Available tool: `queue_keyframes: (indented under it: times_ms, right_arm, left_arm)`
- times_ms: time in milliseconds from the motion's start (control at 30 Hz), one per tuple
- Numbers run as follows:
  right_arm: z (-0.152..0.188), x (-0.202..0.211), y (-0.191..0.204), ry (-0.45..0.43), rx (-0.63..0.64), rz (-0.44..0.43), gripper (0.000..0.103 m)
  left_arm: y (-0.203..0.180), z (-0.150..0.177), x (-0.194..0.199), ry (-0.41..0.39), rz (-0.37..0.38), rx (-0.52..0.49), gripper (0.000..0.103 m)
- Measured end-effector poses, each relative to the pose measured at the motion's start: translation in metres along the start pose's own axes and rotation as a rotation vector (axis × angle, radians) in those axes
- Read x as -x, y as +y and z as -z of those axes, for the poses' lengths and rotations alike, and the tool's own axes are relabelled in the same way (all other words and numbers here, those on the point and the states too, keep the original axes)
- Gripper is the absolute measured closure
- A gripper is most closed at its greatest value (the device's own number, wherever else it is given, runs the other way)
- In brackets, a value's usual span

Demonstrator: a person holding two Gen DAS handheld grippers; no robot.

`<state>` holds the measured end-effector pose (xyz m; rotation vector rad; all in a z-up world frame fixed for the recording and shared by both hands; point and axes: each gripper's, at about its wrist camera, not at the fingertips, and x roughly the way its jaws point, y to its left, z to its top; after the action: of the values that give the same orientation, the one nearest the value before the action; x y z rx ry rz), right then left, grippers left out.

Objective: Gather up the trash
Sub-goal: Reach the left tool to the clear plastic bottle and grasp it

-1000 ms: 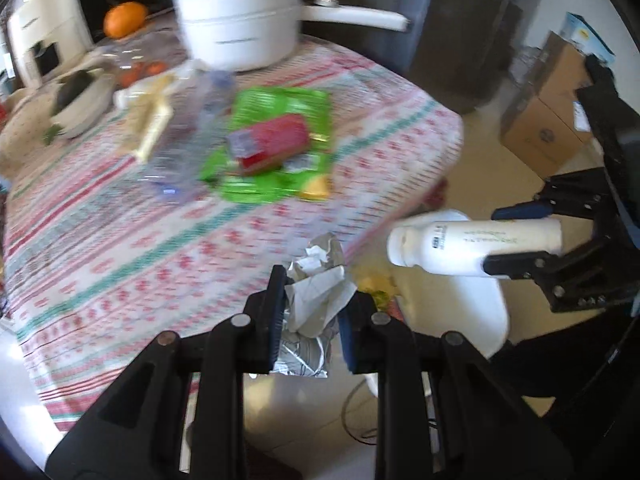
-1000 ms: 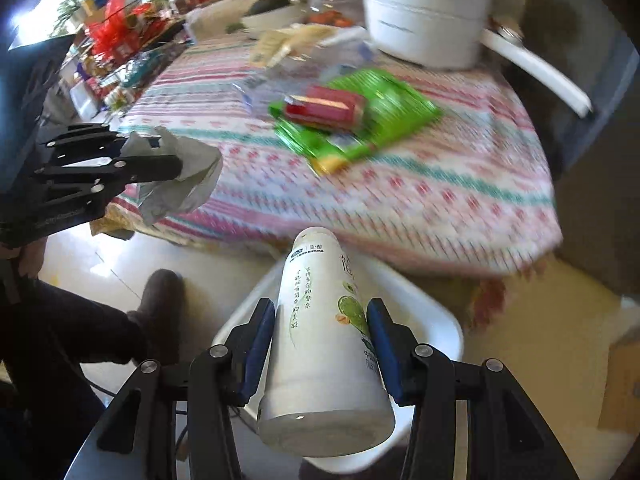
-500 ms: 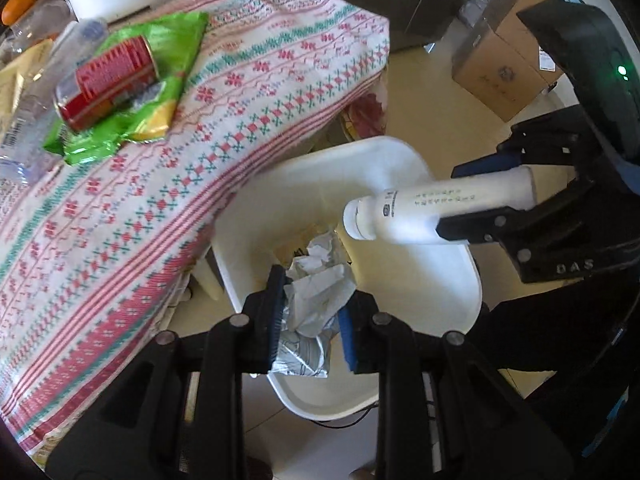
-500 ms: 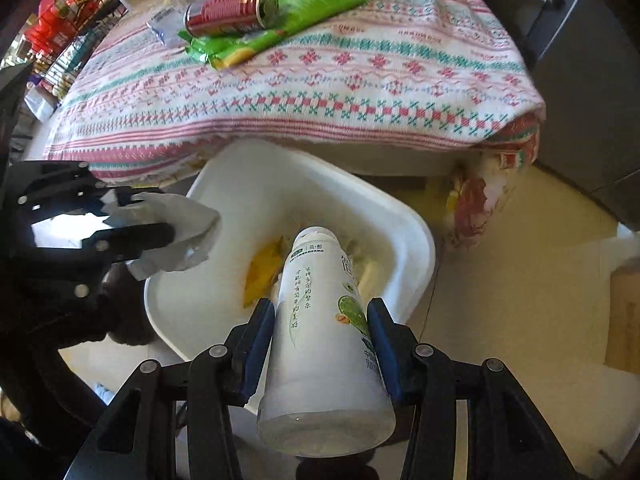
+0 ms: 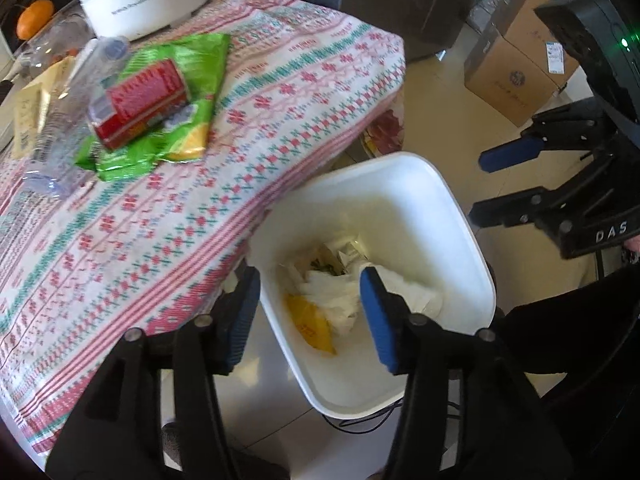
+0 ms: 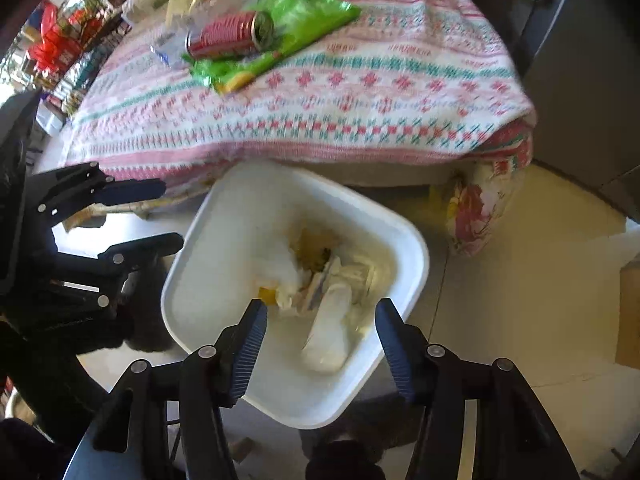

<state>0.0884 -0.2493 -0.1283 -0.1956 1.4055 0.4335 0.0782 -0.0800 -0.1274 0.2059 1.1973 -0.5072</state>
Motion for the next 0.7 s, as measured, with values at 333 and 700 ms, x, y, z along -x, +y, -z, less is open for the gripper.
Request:
queue_keyframes:
  times_ms: [333,700]
  right_arm:
    - [-0.012,0.046,0.015,-0.167,-0.024,0.04,0.037]
    - [-0.051,0.058,0.041,-0.274,-0.037,0.079,0.032]
  left_arm:
    - [0.04,-0.01,0.045,-0.112,-0.092,0.109,0.026]
    - [0.129,-0.025,0.063,-0.201,-0.282,0.316,0.023]
